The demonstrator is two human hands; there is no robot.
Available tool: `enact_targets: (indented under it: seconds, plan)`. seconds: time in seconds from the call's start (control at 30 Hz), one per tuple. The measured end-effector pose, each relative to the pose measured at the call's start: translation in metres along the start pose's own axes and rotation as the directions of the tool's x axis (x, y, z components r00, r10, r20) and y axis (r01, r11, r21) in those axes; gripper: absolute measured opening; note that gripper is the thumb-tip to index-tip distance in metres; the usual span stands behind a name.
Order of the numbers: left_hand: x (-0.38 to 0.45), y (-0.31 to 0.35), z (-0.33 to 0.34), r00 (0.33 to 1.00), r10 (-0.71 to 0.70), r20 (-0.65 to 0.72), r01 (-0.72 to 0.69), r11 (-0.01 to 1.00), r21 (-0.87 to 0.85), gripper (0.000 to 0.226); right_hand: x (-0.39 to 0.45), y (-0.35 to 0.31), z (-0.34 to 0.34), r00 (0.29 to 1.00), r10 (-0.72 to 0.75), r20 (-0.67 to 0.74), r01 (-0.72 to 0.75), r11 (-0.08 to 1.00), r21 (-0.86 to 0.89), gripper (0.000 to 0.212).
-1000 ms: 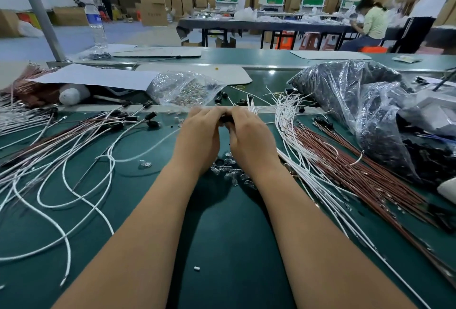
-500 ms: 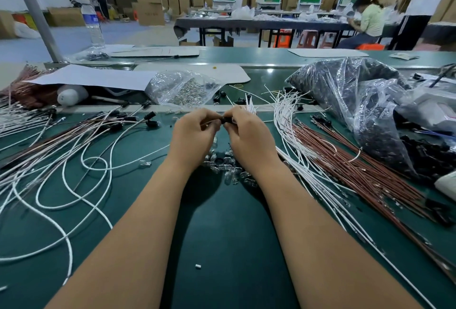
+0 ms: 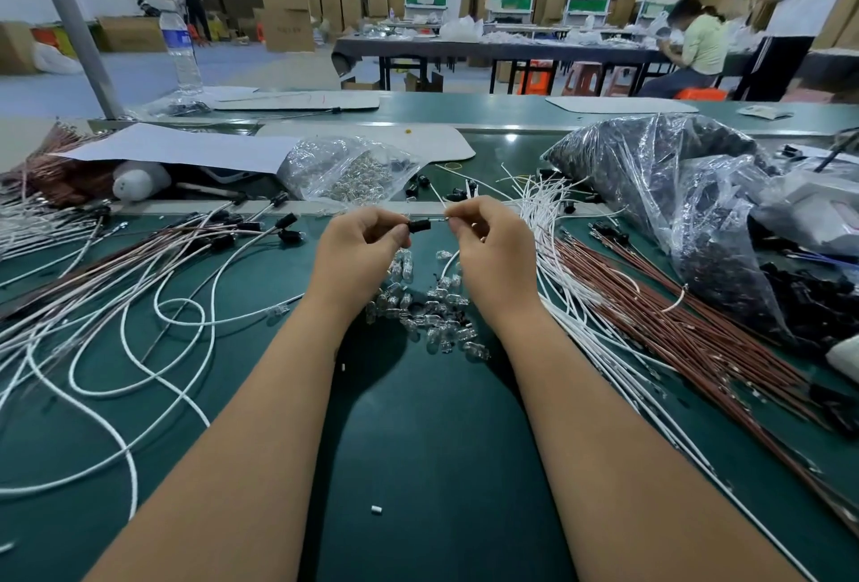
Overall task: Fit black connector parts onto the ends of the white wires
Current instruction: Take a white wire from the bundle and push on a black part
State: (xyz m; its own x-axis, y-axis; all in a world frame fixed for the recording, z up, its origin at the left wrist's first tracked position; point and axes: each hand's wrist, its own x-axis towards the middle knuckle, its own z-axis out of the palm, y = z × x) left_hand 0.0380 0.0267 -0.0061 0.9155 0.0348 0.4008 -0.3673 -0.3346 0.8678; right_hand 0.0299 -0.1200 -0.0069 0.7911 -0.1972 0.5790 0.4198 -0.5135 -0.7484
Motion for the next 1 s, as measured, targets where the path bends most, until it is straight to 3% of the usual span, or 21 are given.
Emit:
enact_targets:
  seconds: [0.33, 0.63, 0.87, 1.0]
  plan:
    - [-0.0018, 0.0009, 0.0008, 1.0, 0.005, 0.003, -0.005, 0.999, -0.046, 0.006, 0.0025, 0.0, -0.0007, 0.997, 0.071, -0.01, -0.07, 0.992, 0.108, 0.004]
    - [-0.0028, 0.0, 0.0025, 1.0, -0.001, 0.031, 0.002, 1.0, -0.014, 0.006, 0.0018, 0.0018, -0.0002, 0.997, 0.077, 0.0, -0.077, 0.994, 0.075, 0.009]
    - [-0.0008, -0.0011, 0.0014, 0.999, -0.044, -0.029, 0.043, 0.999, -0.022, 0.009, -0.002, -0.0012, 0.0006, 0.995, -0.096, 0.001, 0.096, 0.995, -0.016, 0.009]
    - [0.0003, -0.002, 0.0006, 0.998, -0.048, -0.037, 0.046, 0.998, -0.048, 0.007, -0.0017, -0.0006, 0.0007, 0.995, -0.097, 0.004, 0.097, 0.995, 0.011, 0.01]
